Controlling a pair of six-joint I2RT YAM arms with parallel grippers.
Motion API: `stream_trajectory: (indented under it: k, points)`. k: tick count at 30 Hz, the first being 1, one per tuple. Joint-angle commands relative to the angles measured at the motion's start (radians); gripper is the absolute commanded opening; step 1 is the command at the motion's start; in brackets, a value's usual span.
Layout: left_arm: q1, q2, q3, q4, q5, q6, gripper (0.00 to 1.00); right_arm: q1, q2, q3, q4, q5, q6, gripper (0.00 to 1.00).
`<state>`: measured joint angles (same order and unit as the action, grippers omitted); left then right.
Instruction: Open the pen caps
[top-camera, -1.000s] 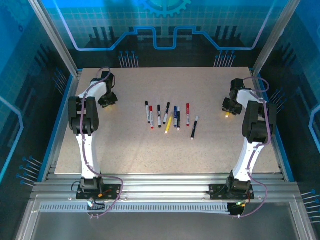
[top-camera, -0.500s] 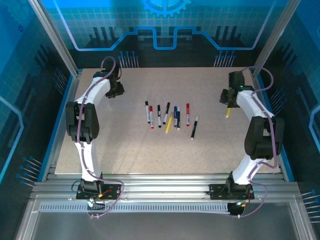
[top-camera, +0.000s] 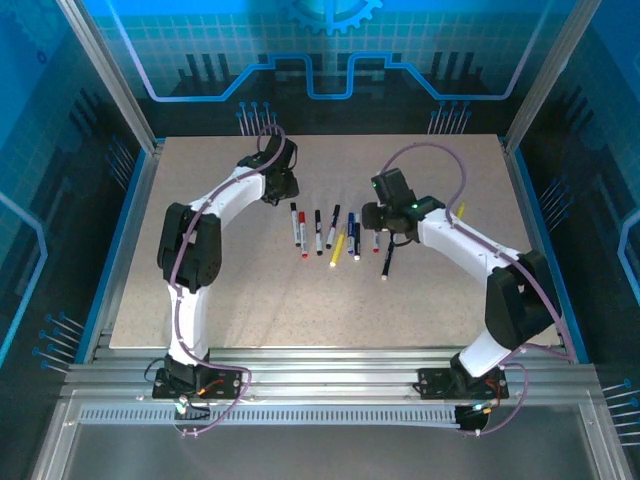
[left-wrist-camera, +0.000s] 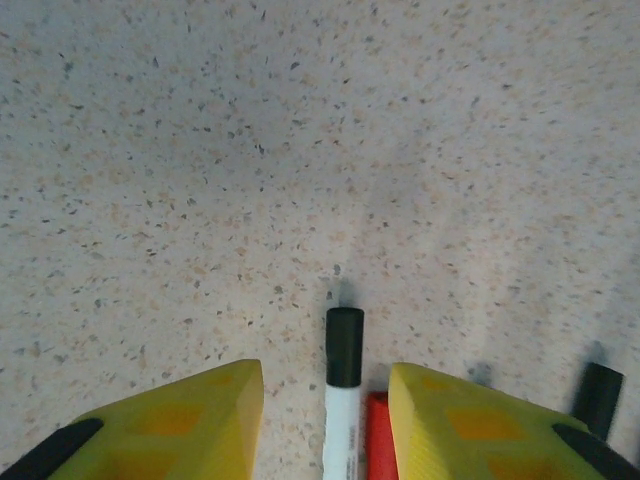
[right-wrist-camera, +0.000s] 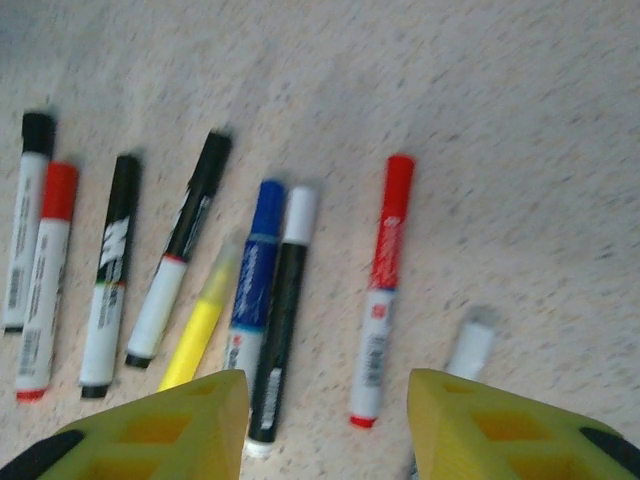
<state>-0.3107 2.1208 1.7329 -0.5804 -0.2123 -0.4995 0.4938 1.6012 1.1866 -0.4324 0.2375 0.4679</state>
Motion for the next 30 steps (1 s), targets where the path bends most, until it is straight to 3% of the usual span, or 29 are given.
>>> stream_trajectory:
  k: [1,15,30]
  points:
    - [-0.009,0.066,0.057,-0.007,-0.004,-0.025,0.39,0.051,0.014,-0.019,0.053,-0.036,0.047,0.48]
    - [-0.032,0.167,0.102,-0.007,0.010,-0.036,0.39,0.109,0.089,0.020,0.050,-0.046,0.044,0.51]
    - [-0.041,0.228,0.149,-0.038,0.014,-0.031,0.33,0.109,0.103,0.012,0.059,-0.053,0.040,0.47]
